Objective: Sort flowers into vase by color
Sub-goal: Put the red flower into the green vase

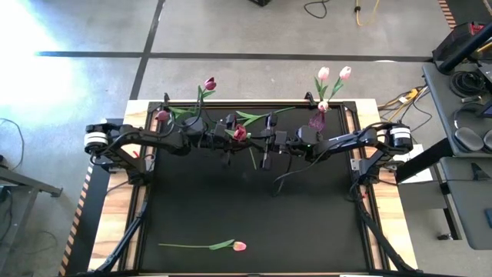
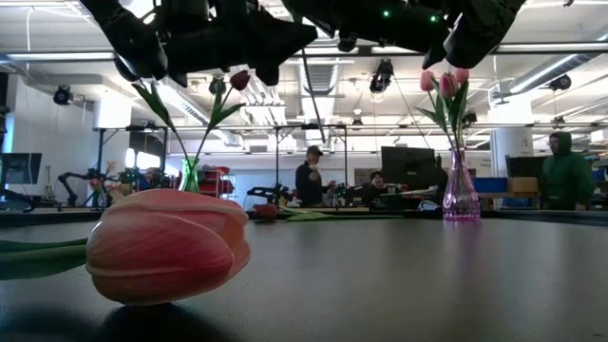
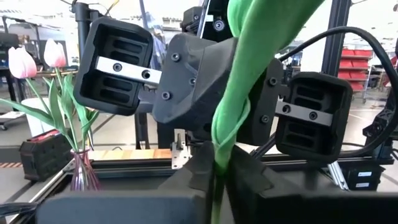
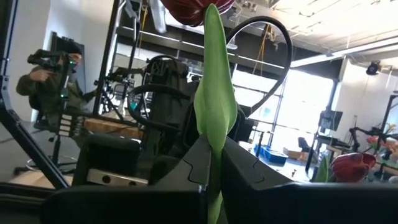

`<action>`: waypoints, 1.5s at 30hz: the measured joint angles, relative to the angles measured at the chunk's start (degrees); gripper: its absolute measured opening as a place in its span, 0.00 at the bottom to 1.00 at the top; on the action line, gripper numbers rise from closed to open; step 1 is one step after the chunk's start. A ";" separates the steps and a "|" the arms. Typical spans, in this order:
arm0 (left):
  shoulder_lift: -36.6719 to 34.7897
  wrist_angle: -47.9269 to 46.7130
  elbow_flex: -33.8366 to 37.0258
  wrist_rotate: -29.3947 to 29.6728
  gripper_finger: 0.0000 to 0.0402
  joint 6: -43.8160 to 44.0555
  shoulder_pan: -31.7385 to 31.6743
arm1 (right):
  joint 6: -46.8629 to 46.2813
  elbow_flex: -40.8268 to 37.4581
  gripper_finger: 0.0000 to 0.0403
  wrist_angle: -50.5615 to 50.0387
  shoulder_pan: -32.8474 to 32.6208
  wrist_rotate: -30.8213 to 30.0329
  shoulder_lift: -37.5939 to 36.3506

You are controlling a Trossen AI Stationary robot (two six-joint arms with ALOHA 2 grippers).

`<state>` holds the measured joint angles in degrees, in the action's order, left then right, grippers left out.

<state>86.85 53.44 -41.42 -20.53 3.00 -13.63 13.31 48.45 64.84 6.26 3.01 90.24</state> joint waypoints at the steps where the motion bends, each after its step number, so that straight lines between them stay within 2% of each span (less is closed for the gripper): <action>1: -0.01 -0.01 -0.01 -0.04 0.02 -0.11 0.00 | -0.24 0.00 0.03 0.00 0.00 0.00 0.00; 7: -0.22 -0.03 0.57 -0.39 0.00 -0.36 -0.13 | -0.29 0.02 0.07 -0.53 0.00 -1.33 0.00; 16: -0.55 -3.15 0.57 2.38 0.00 -1.29 -0.87 | -2.87 0.02 0.32 -3.13 0.00 -1.74 -0.02; 19: -0.65 -4.22 0.43 2.66 0.00 -1.71 -1.26 | -2.83 0.02 0.40 -3.41 0.00 -3.57 -0.13; 26: -3.49 -8.70 0.69 6.10 0.00 -4.37 -2.45 | -1.26 0.02 0.50 -7.92 0.00 -4.93 -2.85; 35: -14.63 -21.24 0.71 18.22 0.00 -10.31 -3.92 | -0.67 0.02 0.50 -17.85 0.00 -6.69 -7.56; 45: -25.28 -35.40 0.73 47.03 0.00 -15.63 -4.20 | -0.29 0.02 0.50 -19.74 0.00 -7.69 -7.74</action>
<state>61.56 18.04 -40.69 26.49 -12.63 -17.82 13.02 48.47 45.10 6.26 -4.69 82.50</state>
